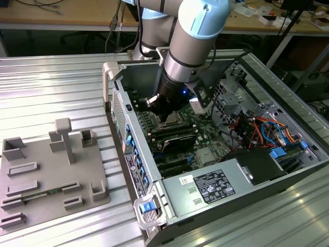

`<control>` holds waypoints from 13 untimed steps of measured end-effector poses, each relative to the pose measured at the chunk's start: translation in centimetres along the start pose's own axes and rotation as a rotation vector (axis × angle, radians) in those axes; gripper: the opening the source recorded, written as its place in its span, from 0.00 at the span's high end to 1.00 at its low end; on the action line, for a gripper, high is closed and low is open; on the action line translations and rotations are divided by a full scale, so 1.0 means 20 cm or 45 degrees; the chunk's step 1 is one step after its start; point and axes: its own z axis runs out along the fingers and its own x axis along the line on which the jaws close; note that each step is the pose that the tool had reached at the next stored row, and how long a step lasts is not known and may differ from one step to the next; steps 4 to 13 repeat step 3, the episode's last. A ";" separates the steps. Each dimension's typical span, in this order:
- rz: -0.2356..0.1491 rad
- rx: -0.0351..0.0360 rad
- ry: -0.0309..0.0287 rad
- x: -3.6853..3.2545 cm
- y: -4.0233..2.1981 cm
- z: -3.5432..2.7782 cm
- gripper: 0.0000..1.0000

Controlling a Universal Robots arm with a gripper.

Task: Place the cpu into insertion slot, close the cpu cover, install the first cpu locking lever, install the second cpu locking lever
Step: 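Install the second cpu locking lever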

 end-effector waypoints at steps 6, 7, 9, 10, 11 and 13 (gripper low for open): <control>0.000 0.0006 0.0000 0.000 0.000 0.000 0.89; 0.000 0.0006 0.0000 0.000 0.000 0.000 0.89; 0.000 0.0006 0.0000 0.000 0.000 0.000 0.89; 0.000 0.0006 0.0000 0.000 0.000 0.000 0.89; 0.000 0.0006 0.0000 0.000 0.000 0.000 0.89; 0.000 0.0006 0.0000 0.000 0.000 0.000 0.89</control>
